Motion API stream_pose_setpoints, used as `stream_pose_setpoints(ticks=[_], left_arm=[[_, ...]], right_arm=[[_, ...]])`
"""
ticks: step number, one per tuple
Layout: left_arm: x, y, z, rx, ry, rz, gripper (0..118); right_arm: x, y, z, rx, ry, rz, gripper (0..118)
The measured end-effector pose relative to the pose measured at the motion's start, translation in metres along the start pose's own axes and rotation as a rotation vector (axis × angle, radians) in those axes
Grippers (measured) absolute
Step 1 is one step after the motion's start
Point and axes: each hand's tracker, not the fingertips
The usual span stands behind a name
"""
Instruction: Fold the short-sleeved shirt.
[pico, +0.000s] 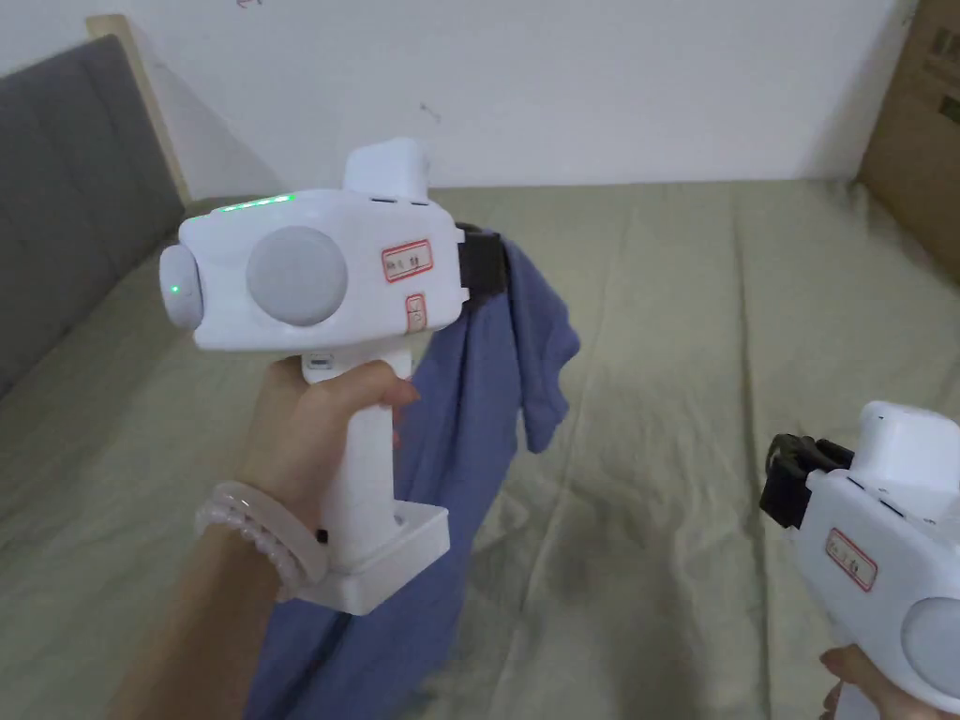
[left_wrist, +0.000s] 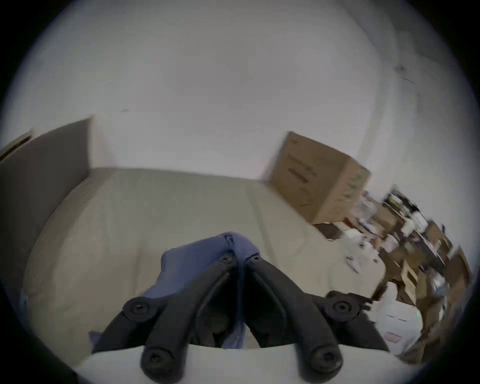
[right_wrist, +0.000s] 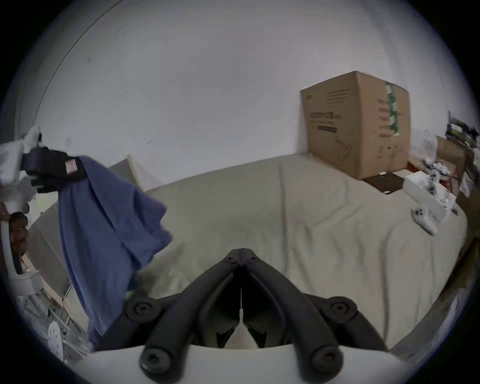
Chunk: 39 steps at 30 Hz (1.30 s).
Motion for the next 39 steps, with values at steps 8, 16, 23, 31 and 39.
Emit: stream_pose_setpoints(ticks=[8, 16, 23, 31, 39], left_arm=[[0.075, -0.079, -0.051, -0.172, -0.166, 0.034, 3], [0.056, -0.258, -0.128, -0.635, 0.003, 0.015, 3], [0.05, -0.252, -0.124, -0.61, -0.054, 0.056, 67], [0.021, -0.189, -0.075, -0.433, 0.002, 0.079, 60], [-0.077, -0.21, -0.015, -0.471, 0.236, 0.155, 0]], right_arm=[[0.08, 0.005, 0.04, 0.049, -0.171, -0.072, 0], [0.108, -0.017, 0.039, -0.014, -0.238, -0.101, 0], [0.092, -0.029, 0.023, -0.082, -0.198, -0.075, 0], [0.06, -0.023, 0.016, -0.091, -0.122, -0.024, 0], [0.026, -0.04, 0.007, -0.142, -0.042, 0.017, 0]])
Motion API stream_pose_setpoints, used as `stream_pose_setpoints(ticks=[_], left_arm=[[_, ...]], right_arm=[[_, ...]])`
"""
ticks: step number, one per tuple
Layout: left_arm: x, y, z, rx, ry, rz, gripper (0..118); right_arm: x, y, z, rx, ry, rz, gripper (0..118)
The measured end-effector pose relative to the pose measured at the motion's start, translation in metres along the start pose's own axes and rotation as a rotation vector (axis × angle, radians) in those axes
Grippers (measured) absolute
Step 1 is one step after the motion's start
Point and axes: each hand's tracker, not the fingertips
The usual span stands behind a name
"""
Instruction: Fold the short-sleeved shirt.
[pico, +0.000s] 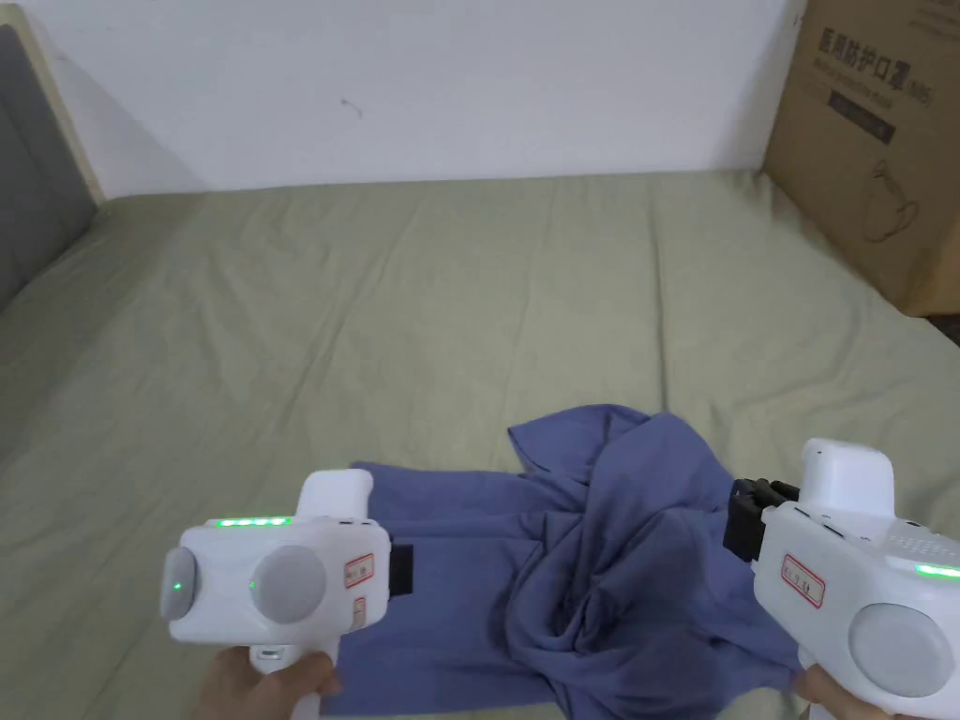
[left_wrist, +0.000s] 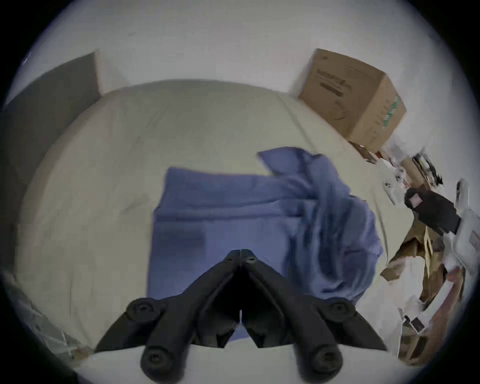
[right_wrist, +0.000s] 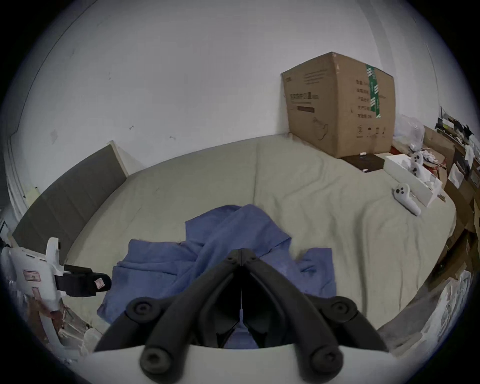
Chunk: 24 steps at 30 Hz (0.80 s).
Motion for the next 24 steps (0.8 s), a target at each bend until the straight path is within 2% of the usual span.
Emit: stream_pose_setpoints(ticks=[2, 3, 5, 6, 12, 15, 17, 18, 19, 20, 22, 24], left_arm=[[-0.022, -0.009, 0.006, 0.01, 0.038, 0.036, 0], [-0.031, -0.012, 0.008, 0.009, 0.051, 0.042, 9], [-0.043, -0.016, 0.012, -0.012, 0.06, 0.056, 77], [-0.048, -0.016, 0.012, -0.027, 0.077, 0.06, 94], [-0.057, -0.034, -0.001, -0.08, 0.069, 0.108, 90], [-0.052, -0.043, -0.019, -0.147, 0.05, 0.108, 53], [-0.043, -0.052, -0.024, -0.117, 0.134, 0.024, 47], [-0.039, -0.05, -0.022, -0.12, 0.145, 0.016, 38], [-0.037, -0.048, -0.019, -0.12, 0.153, 0.014, 11], [-0.034, -0.049, -0.018, -0.111, 0.156, 0.022, 4], [-0.032, -0.048, -0.022, -0.14, 0.139, 0.018, 3], [-0.024, -0.047, -0.023, -0.154, 0.179, -0.086, 3]], right_arm=[[-0.008, -0.004, -0.004, -0.023, 0.009, 0.012, 0], [-0.012, -0.006, -0.005, -0.026, 0.013, 0.017, 0], [-0.019, -0.005, -0.007, -0.036, 0.021, 0.024, 0], [-0.022, -0.004, -0.008, -0.038, 0.026, 0.027, 0], [-0.039, 0.0, -0.016, -0.045, 0.057, 0.048, 0], [-0.044, -0.002, -0.019, -0.059, 0.061, 0.068, 0], [-0.044, -0.005, -0.022, -0.069, 0.063, 0.074, 0], [-0.043, -0.006, -0.023, -0.075, 0.061, 0.075, 0], [-0.041, -0.008, -0.025, -0.081, 0.057, 0.073, 0], [-0.04, -0.009, -0.028, -0.087, 0.054, 0.068, 0], [-0.035, -0.009, -0.034, -0.101, 0.053, 0.053, 0], [-0.029, -0.006, -0.042, -0.112, 0.051, 0.041, 0]])
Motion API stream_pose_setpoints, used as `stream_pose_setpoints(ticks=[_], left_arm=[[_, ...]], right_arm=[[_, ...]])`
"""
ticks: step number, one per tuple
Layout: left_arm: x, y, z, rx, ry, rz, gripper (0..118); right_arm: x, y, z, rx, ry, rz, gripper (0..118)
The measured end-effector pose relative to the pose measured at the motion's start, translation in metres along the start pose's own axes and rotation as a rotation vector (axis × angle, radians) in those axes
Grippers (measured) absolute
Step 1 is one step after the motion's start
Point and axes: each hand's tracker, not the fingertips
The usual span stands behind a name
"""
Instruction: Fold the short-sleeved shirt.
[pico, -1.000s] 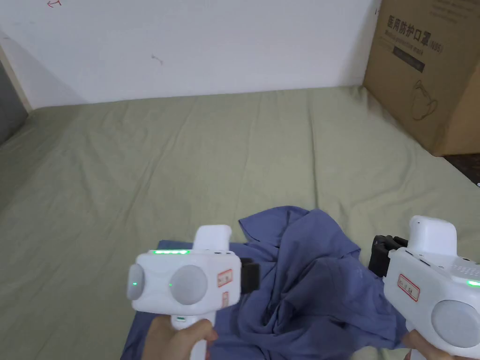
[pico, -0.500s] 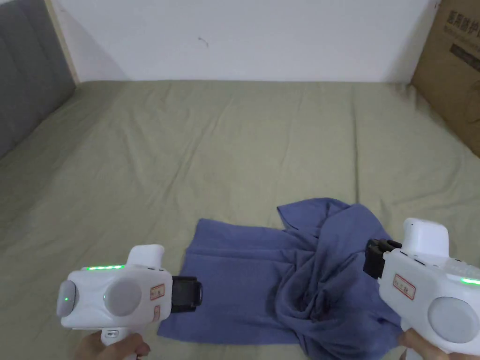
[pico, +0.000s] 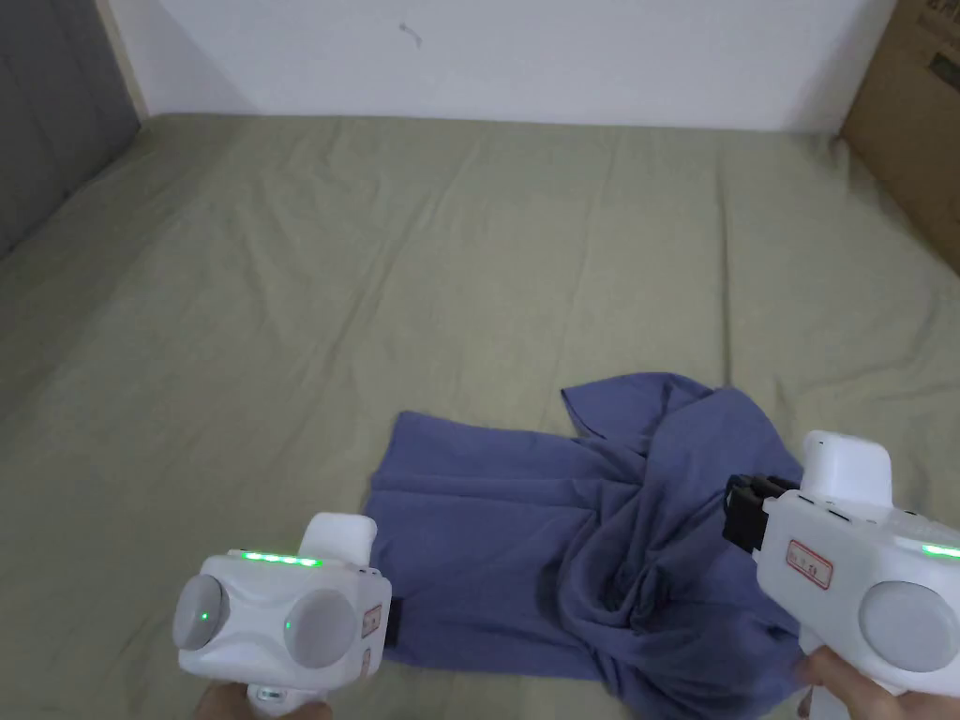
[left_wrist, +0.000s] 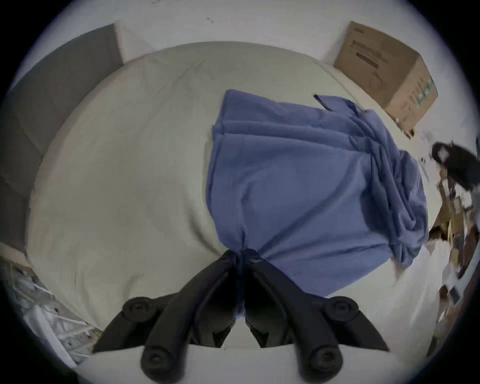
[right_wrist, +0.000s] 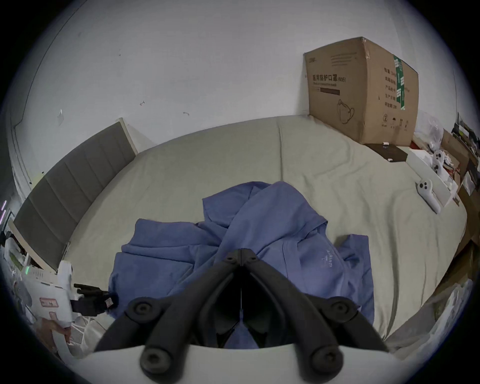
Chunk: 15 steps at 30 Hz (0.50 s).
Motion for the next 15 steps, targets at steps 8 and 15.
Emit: stream_pose_setpoints(ticks=[8, 15], left_arm=[[-0.008, 0.012, 0.026, 0.042, -0.045, 0.061, 3], [-0.015, 0.019, 0.028, 0.042, -0.089, 0.115, 3]], right_arm=[[0.037, 0.068, -0.072, -0.111, 0.033, 0.082, 101], [0.059, 0.116, -0.181, -0.293, -0.05, 0.106, 99]])
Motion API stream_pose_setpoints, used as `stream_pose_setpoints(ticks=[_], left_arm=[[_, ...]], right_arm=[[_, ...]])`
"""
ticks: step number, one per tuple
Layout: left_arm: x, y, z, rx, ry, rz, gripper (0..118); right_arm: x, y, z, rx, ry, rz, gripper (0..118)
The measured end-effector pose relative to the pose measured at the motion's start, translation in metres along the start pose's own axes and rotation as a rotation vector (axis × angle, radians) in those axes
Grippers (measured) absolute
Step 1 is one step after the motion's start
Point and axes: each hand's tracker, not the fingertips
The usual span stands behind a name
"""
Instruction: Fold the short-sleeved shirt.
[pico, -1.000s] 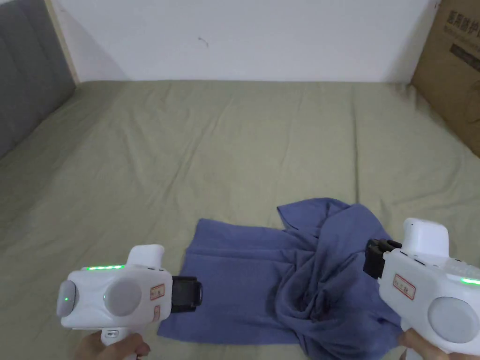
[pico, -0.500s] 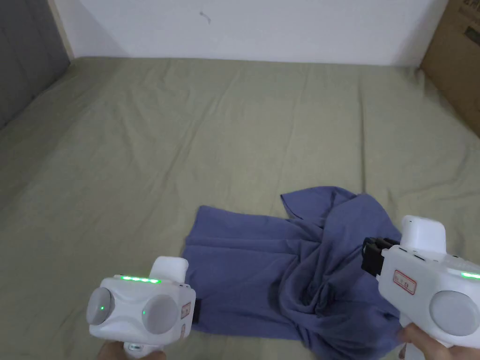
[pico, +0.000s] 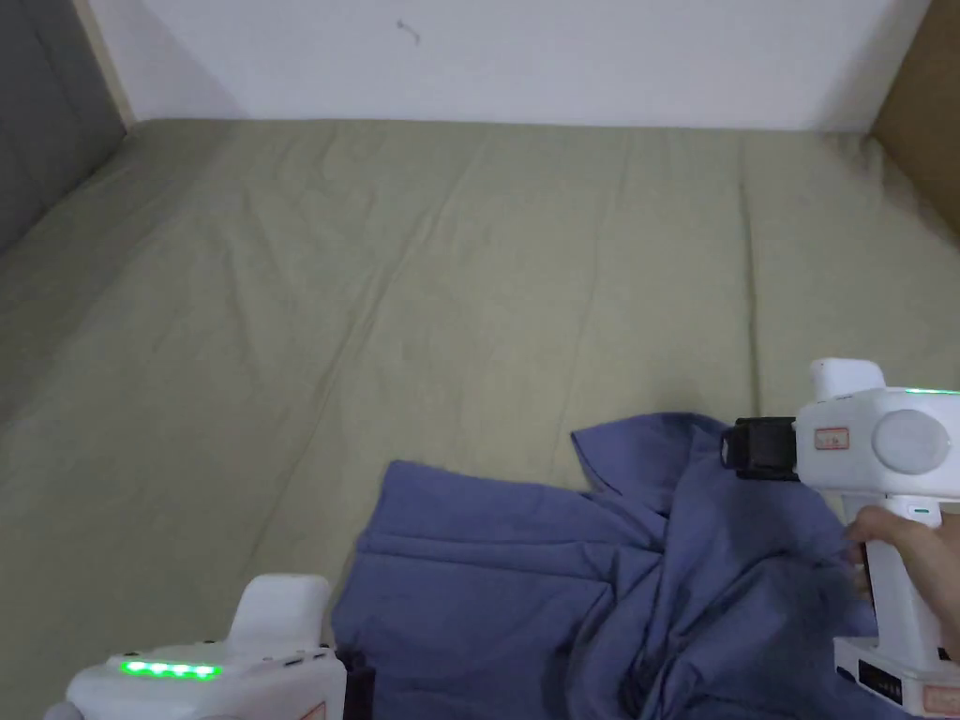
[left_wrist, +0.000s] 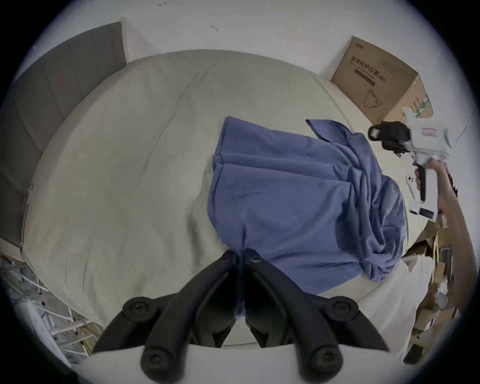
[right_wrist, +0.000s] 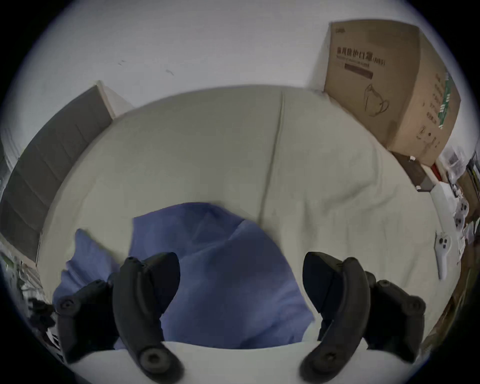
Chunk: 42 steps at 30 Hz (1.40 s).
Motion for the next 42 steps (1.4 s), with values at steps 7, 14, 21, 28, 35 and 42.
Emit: stream_pose_setpoints(ticks=[7, 14, 21, 28, 35, 42], left_arm=[[-0.001, 0.0, -0.012, -0.042, 0.002, 0.008, 3], [-0.002, 0.01, -0.004, -0.021, -0.011, 0.035, 3], [-0.019, 0.047, 0.043, 0.167, -0.013, 0.113, 3], [-0.05, 0.099, 0.12, 0.378, 0.088, 0.133, 3], [-0.073, 0.143, 0.19, 0.504, 0.185, 0.132, 3], [-0.083, 0.168, 0.234, 0.599, 0.188, 0.142, 3]], right_arm=[[-0.005, -0.008, -0.047, -0.078, -0.017, 0.013, 73], [-0.007, -0.014, 0.007, 0.0, -0.019, 0.019, 3], [0.027, 0.005, 0.097, 0.158, -0.045, -0.018, 3], [0.091, 0.023, 0.209, 0.337, -0.128, -0.111, 3], [0.132, 0.025, 0.292, 0.447, -0.15, -0.196, 3], [0.13, 0.033, 0.326, 0.504, -0.092, -0.203, 3]])
